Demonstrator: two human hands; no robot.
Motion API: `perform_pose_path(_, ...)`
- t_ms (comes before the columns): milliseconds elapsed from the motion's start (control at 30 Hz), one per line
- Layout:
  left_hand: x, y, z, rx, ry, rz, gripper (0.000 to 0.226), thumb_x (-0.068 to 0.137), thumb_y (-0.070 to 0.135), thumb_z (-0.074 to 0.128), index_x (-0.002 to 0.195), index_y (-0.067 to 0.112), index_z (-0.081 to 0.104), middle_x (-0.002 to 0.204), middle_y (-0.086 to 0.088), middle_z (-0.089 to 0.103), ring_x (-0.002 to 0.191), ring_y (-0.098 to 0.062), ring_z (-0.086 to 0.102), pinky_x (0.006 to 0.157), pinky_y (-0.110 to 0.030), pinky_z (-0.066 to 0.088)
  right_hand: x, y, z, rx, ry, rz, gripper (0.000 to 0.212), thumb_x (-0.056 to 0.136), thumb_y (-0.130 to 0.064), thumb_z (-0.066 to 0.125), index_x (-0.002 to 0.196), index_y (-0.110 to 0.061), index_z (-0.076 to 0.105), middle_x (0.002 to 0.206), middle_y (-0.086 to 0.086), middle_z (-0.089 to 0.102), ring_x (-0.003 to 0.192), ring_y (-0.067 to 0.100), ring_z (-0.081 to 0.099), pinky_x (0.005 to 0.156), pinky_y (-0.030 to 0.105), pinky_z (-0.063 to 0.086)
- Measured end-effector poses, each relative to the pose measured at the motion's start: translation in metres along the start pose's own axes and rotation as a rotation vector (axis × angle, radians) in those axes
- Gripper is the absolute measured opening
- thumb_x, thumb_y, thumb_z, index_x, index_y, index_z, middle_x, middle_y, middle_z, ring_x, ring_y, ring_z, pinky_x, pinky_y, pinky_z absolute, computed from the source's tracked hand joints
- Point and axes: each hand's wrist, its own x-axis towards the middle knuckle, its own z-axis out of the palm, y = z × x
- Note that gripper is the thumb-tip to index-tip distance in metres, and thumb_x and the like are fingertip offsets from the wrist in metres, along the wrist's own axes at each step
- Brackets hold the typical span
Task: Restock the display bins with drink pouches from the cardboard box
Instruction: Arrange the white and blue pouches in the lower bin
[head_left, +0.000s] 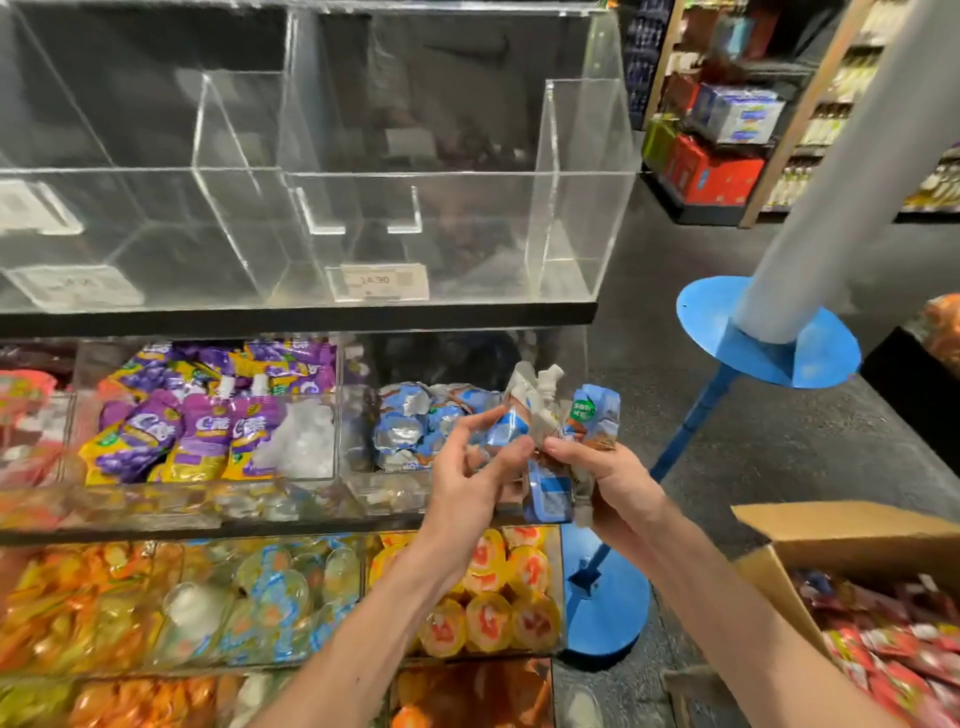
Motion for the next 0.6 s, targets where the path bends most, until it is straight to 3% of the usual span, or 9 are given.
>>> perform_pose_path(100,0.015,-0.003,-0.002,0.067,0.114,-0.031,0.04,0.076,0.048,0.076,0.11,0.035,0.059,0.108,-0.012,0.072,0.091,-0.026,0.072,0.071,-0.039,0.061,0.02,-0.008,0.001,-0.046,-0.006,0.032,0.03,0.084,-0.008,0.069,0.113,-0.005,0.069,0.11,0.018,0.073,0.095,0.031,0.072,0.074,0.037,0.062)
perform_pose_path(167,0.027,-0.003,-0.006,0.068,0.19,-0.072,0.03,0.086,0.036,0.073,0.109,0.029,0.057,0.095,-0.01,0.071,0.073,-0.017,0.072,0.058,-0.03,0.058,0.036,-0.014,0.002,-0.05,-0.016,0.063,0.025,0.084,-0.008,0.069,0.108,-0.006,0.07,0.108,0.018,0.074,0.096,0.032,0.072,0.075,0.039,0.062)
perform_pose_path(233,0.037,0.0,-0.007,0.092,0.255,-0.089,0.023,0.094,0.019,0.066,0.113,0.017,0.055,0.081,-0.005,0.066,0.055,-0.005,0.066,0.046,-0.02,0.051,0.054,-0.017,0.001,-0.058,-0.016,0.091,0.034,0.078,-0.01,0.072,0.111,-0.001,0.068,0.11,0.021,0.073,0.102,0.038,0.07,0.081,0.045,0.061)
perform_pose_path(300,0.051,0.007,-0.012,0.18,0.347,-0.089,0.019,0.095,0.013,0.064,0.111,0.015,0.055,0.081,-0.005,0.063,0.051,-0.002,0.063,0.044,-0.02,0.049,0.072,-0.019,0.0,-0.061,-0.005,0.128,0.041,0.075,-0.011,0.074,0.113,0.005,0.068,0.108,0.022,0.072,0.104,0.041,0.068,0.088,0.052,0.057)
perform_pose_path(400,0.081,0.01,-0.029,0.283,0.514,-0.069,0.021,0.091,0.013,0.068,0.099,0.026,0.054,0.083,-0.008,0.066,0.061,-0.017,0.062,0.063,-0.045,0.06,0.095,-0.021,-0.003,-0.099,-0.031,0.174,0.026,0.079,-0.011,0.075,0.103,-0.001,0.074,0.102,0.018,0.075,0.093,0.034,0.073,0.081,0.047,0.059)
perform_pose_path(433,0.09,0.01,-0.034,0.322,0.554,-0.061,0.022,0.089,0.016,0.069,0.1,0.026,0.053,0.085,-0.007,0.067,0.068,-0.022,0.062,0.069,-0.047,0.058,0.101,-0.02,-0.004,-0.106,-0.048,0.189,0.022,0.08,-0.011,0.075,0.1,-0.003,0.075,0.1,0.016,0.076,0.088,0.031,0.074,0.074,0.042,0.06)
perform_pose_path(533,0.117,0.011,-0.05,0.55,0.611,-0.044,0.026,0.094,0.014,0.061,0.117,0.013,0.05,0.098,-0.004,0.062,0.091,-0.022,0.059,0.078,-0.021,0.042,0.118,-0.017,-0.004,-0.133,-0.055,0.218,0.027,0.082,-0.008,0.077,0.108,-0.004,0.07,0.099,0.011,0.077,0.089,0.026,0.074,0.072,0.039,0.061)
perform_pose_path(600,0.13,0.009,-0.056,0.743,0.633,-0.095,0.034,0.098,0.022,0.056,0.128,0.011,0.044,0.105,-0.009,0.063,0.102,-0.027,0.059,0.085,-0.027,0.042,0.125,-0.012,-0.001,-0.138,-0.027,0.244,0.03,0.082,-0.006,0.077,0.111,-0.004,0.069,0.101,0.01,0.077,0.094,0.026,0.073,0.079,0.042,0.061)
